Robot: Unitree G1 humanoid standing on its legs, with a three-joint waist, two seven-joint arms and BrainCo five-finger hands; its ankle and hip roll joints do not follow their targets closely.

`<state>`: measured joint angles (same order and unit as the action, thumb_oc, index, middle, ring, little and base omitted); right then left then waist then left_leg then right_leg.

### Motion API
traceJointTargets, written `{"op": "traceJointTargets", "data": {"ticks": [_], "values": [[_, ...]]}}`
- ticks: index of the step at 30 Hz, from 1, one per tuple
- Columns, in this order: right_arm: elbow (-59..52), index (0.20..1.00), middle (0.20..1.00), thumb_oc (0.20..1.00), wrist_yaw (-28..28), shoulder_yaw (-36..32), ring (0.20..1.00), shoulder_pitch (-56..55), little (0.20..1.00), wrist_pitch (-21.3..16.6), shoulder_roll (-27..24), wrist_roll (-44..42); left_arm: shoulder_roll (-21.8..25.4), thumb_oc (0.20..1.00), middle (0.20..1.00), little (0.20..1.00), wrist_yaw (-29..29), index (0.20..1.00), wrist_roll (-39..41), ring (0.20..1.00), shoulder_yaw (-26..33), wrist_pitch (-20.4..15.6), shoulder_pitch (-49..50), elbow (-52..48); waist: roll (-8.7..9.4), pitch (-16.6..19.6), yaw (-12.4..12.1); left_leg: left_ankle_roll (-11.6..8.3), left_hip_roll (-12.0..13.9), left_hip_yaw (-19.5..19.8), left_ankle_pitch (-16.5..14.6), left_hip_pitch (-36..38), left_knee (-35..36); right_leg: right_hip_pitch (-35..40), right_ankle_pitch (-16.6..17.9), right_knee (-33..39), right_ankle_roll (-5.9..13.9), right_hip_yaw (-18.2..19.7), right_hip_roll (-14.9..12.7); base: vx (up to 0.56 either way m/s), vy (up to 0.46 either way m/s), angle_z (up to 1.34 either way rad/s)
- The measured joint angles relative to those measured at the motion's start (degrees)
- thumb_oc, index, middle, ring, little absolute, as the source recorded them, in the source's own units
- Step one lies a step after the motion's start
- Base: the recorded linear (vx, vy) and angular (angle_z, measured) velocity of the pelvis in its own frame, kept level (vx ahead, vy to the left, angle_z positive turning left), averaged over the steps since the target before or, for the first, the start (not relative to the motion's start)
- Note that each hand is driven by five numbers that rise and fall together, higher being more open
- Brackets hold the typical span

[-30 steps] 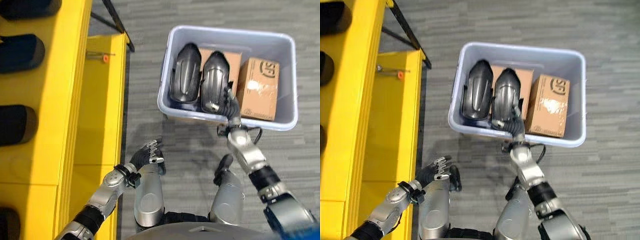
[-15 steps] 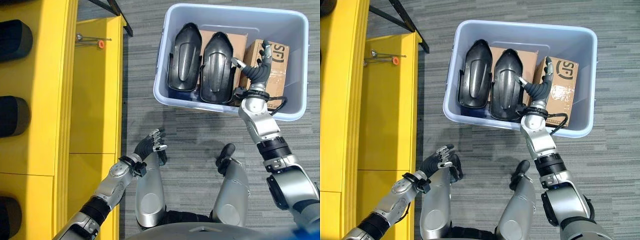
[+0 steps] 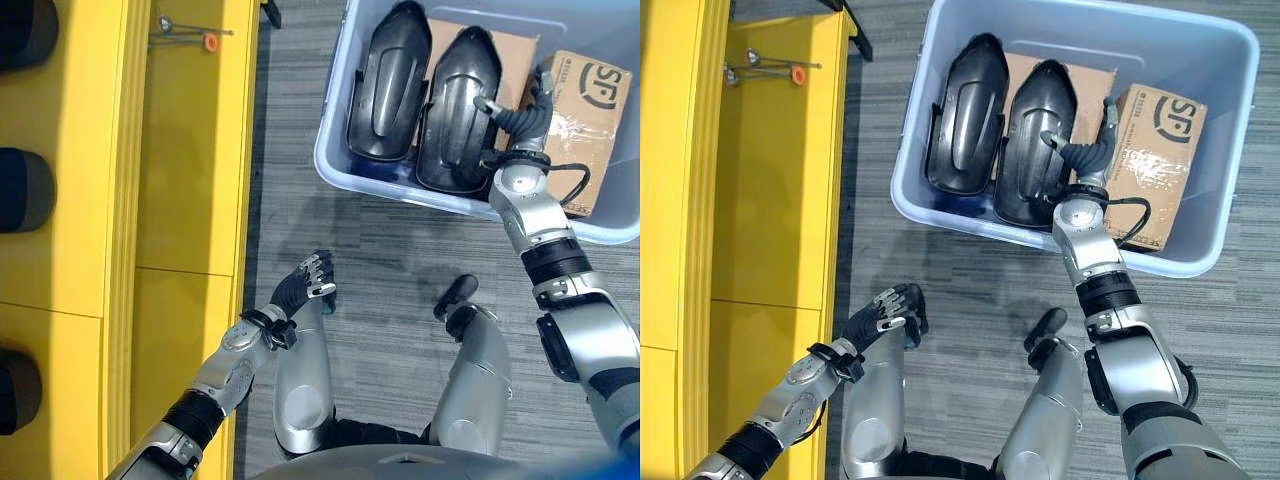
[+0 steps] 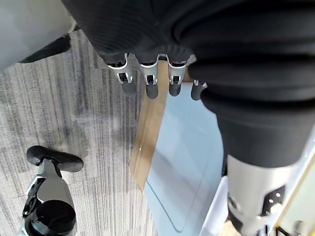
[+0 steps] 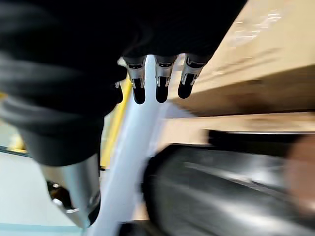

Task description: Move parts from the plastic box to the shelf.

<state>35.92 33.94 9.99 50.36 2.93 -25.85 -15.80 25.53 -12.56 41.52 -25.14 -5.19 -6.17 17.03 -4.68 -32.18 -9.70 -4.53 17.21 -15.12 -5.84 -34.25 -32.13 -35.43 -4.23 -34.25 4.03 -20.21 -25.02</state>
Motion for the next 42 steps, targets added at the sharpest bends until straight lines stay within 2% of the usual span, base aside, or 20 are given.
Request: {"op": "traceJointTargets", "data": {"ticks": [14, 23, 30, 32, 33, 35, 38, 42], "values": [[12.5, 1.0, 1.0, 1.0, 0.1, 3.0, 1.0, 2.5, 1.0, 0.6, 0.2, -1.2, 0.0, 1.0, 1.0, 1.0, 0.1, 1.0, 0.0, 1.0, 0.0, -0.1, -2.0, 0.0, -0.22, 0.0, -0.3, -0.08, 0.1, 1.2, 0.9, -5.1, -0.2, -4.4, -0.2, -0.7, -0.46, -1.0, 0.0, -0.01, -0.004, 0.02], [11.9, 1.0, 1.0, 1.0, -2.2, 5.9, 1.0, 3.7, 1.0, 0.4, 0.1, -1.4, -0.1, 1.0, 1.0, 1.0, 0.4, 1.0, 0.1, 1.0, 0.6, -0.3, -4.0, 0.7, -0.11, 0.1, 0.8, -0.25, 0.9, 1.5, 1.1, -7.3, -0.4, -6.4, -0.3, -0.7, -1.18, -1.0, 0.7, -0.02, 0.004, -0.02], [11.0, 1.0, 1.0, 1.0, -1.7, 6.3, 1.0, 4.5, 1.0, 0.5, 0.0, -0.2, -0.2, 1.0, 1.0, 1.0, 0.3, 1.0, 0.1, 1.0, 0.6, -0.3, -4.4, 1.7, 0.09, 0.2, 1.2, -0.09, 1.0, 1.9, 1.6, -8.8, -0.3, -8.0, -0.3, -0.8, -1.7, -1.0, 0.9, 0.0, 0.0, 0.0], [12.2, 1.0, 1.0, 1.0, -0.6, 7.4, 1.0, 5.7, 1.0, 0.5, 0.0, 2.9, -0.2, 1.0, 1.0, 1.0, 0.3, 1.0, 0.2, 1.0, 0.5, -0.4, -4.4, 2.7, 0.08, 0.3, 1.2, -0.09, 0.9, 2.0, 1.8, -8.9, -0.1, -8.1, -0.2, -0.8, -1.85, -1.0, 0.9, 0.0, 0.0, 0.0], [13.6, 1.0, 1.0, 1.0, 0.4, 8.4, 1.0, 6.8, 1.0, 0.9, -0.1, 5.5, -0.3, 1.0, 1.0, 1.0, 0.3, 1.0, 0.2, 1.0, 0.5, -0.5, -4.6, 2.8, 0.02, 0.3, 1.1, -0.17, 0.9, 2.1, 1.8, -9.2, 0.0, -8.3, -0.2, -0.8, -1.84, -1.1, 0.9, -0.03, 0.007, 0.09], [18.8, 1.0, 1.0, 1.0, 3.0, 11.5, 1.0, 10.1, 1.0, 4.6, -1.4, 12.2, -0.3, 1.0, 1.0, 1.0, 0.3, 1.0, 0.4, 1.0, 0.4, -0.8, -5.8, 3.4, -0.13, 0.4, -0.1, -0.27, 0.6, 3.1, 2.5, -11.6, -0.1, -9.8, -0.1, -1.2, -1.84, -1.6, 0.8, -0.03, 0.016, 0.15], [20.2, 1.0, 1.0, 1.0, 3.0, 14.0, 1.0, 12.4, 1.0, 9.4, -1.7, 14.4, -0.4, 1.0, 1.0, 1.0, 0.2, 1.0, 0.7, 1.0, 0.5, -1.7, -6.8, 5.9, -0.04, 0.4, -0.3, -0.35, 0.6, 3.1, 2.6, -11.6, -0.3, -9.8, -0.1, -1.5, -1.78, -1.7, 0.6, -0.01, 0.018, 0.04], [22.2, 1.0, 1.0, 1.0, 4.4, 15.5, 1.0, 13.1, 1.0, 11.5, -1.7, 14.1, -0.8, 1.0, 1.0, 1.0, 0.1, 1.0, 1.3, 1.0, 0.2, -2.6, -8.0, 6.8, -0.04, 0.5, -0.6, -0.34, 0.5, 3.3, 2.6, -11.7, -0.3, -9.8, -0.3, -1.7, -2.16, -2.0, 0.3, -0.01, 0.07, 0.02]]}}
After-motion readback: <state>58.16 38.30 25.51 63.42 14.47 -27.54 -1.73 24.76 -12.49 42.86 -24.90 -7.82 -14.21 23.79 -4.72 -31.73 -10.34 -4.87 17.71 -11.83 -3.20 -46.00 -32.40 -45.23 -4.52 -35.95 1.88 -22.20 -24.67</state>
